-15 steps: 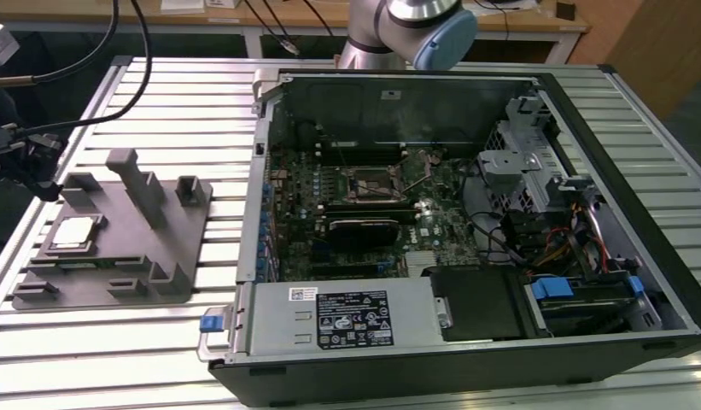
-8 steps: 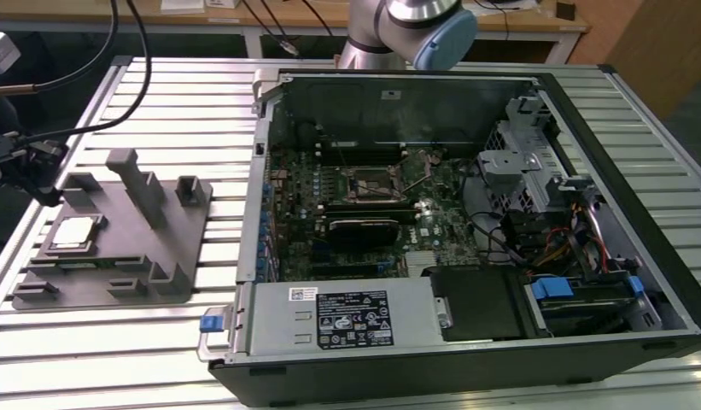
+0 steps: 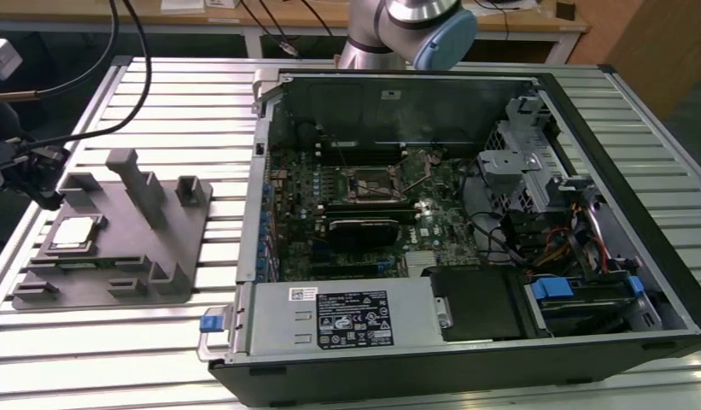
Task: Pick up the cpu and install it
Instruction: 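Pick up the cpu and move it towards the insertion slot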
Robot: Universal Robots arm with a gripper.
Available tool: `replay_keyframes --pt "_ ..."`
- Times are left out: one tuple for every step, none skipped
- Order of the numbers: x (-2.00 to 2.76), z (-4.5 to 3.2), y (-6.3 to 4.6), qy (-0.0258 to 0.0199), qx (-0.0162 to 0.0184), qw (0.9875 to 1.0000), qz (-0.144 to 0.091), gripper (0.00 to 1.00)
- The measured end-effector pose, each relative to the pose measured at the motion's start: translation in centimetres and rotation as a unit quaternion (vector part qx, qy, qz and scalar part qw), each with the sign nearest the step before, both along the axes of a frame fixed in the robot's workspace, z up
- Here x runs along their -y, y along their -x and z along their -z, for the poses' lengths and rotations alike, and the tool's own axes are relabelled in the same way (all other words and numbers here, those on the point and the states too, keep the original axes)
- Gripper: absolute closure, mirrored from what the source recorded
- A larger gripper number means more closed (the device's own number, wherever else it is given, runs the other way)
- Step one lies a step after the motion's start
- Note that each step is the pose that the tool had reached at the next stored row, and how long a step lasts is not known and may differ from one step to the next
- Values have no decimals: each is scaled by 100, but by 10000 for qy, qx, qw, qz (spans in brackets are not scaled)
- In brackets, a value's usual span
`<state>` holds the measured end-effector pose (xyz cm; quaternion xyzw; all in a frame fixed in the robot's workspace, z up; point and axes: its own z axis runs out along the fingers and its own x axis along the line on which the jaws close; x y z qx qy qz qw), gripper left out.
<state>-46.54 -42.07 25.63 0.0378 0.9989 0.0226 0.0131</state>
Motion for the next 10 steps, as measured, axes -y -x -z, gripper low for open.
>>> replay_keyframes --pt "0 6 1 0 0 10000 1 89" --pt "0 11 2 0 0 10000 0 89" --pt "1 17 3 0 0 10000 1 89" --pt "1 25 4 0 0 10000 1 89" --pt "2 33 4 0 0 10000 1 89" --pt "3 42 5 0 0 10000 1 89" --pt "4 52 6 0 0 10000 1 89" --pt "5 62 6 0 0 10000 0 89" --pt "6 73 8 0 0 10000 1 89" --pt "8 84 9 0 0 10000 1 89"
